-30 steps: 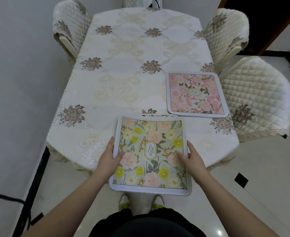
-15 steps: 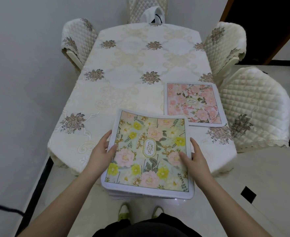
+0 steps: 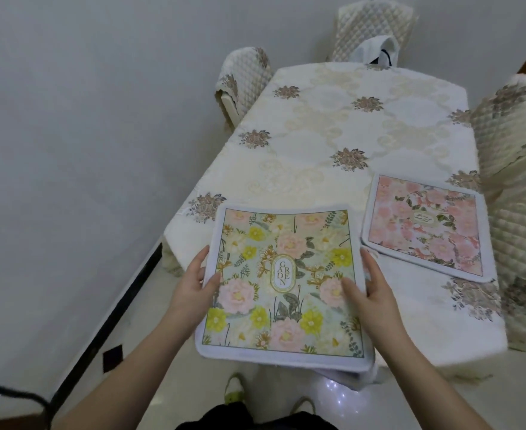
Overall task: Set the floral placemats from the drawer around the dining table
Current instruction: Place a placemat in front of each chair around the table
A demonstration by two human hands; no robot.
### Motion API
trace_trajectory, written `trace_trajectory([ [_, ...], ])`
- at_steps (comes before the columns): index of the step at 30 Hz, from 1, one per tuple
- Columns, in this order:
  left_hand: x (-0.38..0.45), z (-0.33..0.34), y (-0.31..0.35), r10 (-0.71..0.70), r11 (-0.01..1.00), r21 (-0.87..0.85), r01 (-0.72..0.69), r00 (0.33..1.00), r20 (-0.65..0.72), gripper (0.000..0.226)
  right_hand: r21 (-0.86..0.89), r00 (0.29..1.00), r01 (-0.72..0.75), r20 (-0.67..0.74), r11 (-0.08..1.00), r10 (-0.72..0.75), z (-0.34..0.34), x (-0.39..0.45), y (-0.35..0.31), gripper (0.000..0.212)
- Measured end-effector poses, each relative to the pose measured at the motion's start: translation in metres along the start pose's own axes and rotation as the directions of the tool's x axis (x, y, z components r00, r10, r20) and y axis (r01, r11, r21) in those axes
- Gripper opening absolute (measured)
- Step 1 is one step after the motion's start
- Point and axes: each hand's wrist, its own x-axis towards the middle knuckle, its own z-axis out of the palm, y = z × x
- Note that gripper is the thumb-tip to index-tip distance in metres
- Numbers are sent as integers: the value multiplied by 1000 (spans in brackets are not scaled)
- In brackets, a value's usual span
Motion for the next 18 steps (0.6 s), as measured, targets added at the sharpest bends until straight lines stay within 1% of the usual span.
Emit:
trace_trajectory([
  [4,-13,-44,-9,-12,997,-77,5,995,-97,60,7,994,46,96,999,-46,48,0,-11,64],
  [9,-33,-113,-33,-75,988,-151,43,973,-218,52,-60,978,38,207,997,-25,124,-1,-39,65],
  [11,-40,-145,-49,-97,986,-157,56,959,-267,51,-77,965,26,261,997,-5,162,-4,-56,64],
  [15,-55,-221,-81,-111,988,-143,61,921,-373,49,-147,931,103,362,984,-43,252,-10,-90,62],
  [18,-69,-282,-105,-135,982,-177,62,888,-439,49,-146,891,124,452,981,-45,322,-19,-113,62],
])
